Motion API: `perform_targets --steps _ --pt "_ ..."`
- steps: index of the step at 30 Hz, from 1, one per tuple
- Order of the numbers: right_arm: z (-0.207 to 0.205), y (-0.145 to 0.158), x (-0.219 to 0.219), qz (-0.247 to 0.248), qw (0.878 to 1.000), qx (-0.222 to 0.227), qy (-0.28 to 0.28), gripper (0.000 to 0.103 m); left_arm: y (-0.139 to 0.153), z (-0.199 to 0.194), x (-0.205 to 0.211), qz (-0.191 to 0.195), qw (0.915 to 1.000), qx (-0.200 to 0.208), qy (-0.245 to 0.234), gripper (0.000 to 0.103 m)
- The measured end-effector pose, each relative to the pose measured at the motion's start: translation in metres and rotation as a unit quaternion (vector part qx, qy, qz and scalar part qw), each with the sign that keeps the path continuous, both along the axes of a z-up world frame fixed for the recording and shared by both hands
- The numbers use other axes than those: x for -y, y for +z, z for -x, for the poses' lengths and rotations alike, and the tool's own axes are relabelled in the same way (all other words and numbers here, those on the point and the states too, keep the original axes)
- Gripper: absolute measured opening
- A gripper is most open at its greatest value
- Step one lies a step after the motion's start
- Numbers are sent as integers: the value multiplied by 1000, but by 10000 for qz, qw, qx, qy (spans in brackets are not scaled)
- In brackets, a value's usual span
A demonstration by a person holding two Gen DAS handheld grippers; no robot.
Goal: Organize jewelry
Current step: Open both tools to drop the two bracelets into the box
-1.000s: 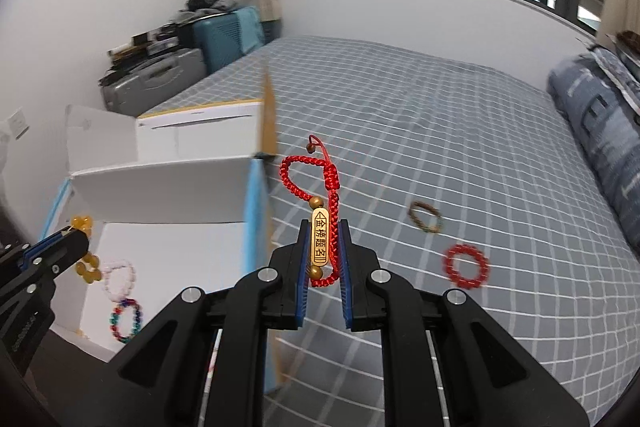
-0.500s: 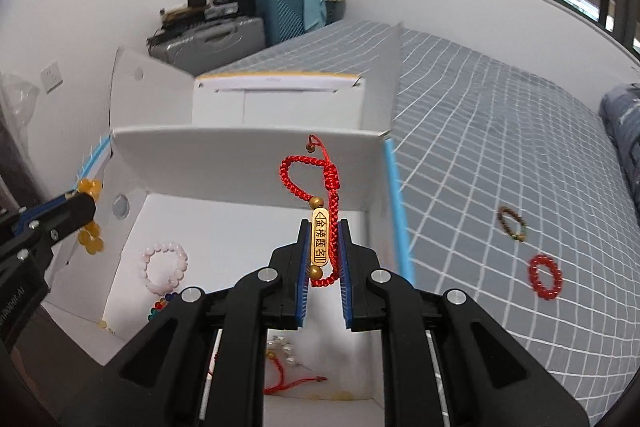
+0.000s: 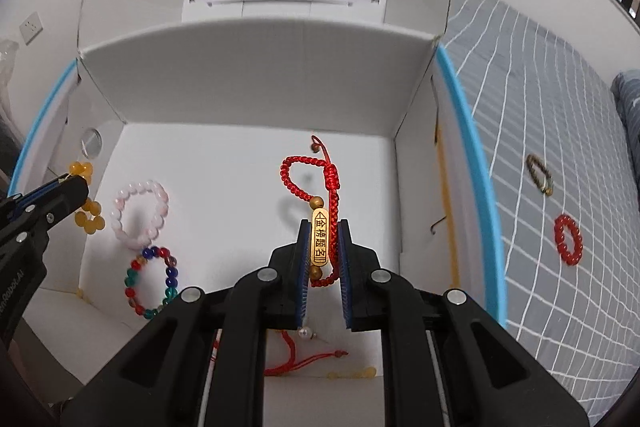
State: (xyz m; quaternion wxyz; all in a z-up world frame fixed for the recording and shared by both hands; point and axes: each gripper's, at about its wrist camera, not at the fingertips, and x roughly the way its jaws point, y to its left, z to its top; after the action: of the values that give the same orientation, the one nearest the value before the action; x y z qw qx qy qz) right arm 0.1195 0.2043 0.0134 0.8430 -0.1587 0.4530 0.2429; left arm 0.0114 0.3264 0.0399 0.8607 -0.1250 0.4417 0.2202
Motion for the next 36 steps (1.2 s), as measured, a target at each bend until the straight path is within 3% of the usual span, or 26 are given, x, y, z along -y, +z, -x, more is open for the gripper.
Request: perform_targets --steps 14,17,18,21,23,25,29,34,36 --pt "1 -6 -4 62 9998 -188 5 14 -6 -6 -6 -83 9996 -246 132 14" --pt "3 -3 -4 18 9998 -176 40 16 -5 -5 -8 -65 9995 -239 186 35" --pt "3 -2 -5 0 9999 -157 50 19 -5 -5 -8 -71 9995 -232 185 38" --pt "4 3 -3 -79 9999 -118 50 38 0 -2 -8 -102 9996 -166 193 51" --pt "6 8 0 -177 9998 -65 19 47 4 0 -8 -158 9996 -116 217 53" --pt "7 14 2 -244 9997 -8 -2 56 6 2 -9 -186 9995 -70 248 64" --pt "9 26 12 -394 9991 129 -92 69 11 2 -5 -260 9994 -15 233 73" --pt "12 37 26 -417 9983 323 -229 73 18 3 2 -325 9992 121 208 86" --pt "11 39 32 -420 9980 365 -297 75 20 1 6 -332 9992 165 172 87"
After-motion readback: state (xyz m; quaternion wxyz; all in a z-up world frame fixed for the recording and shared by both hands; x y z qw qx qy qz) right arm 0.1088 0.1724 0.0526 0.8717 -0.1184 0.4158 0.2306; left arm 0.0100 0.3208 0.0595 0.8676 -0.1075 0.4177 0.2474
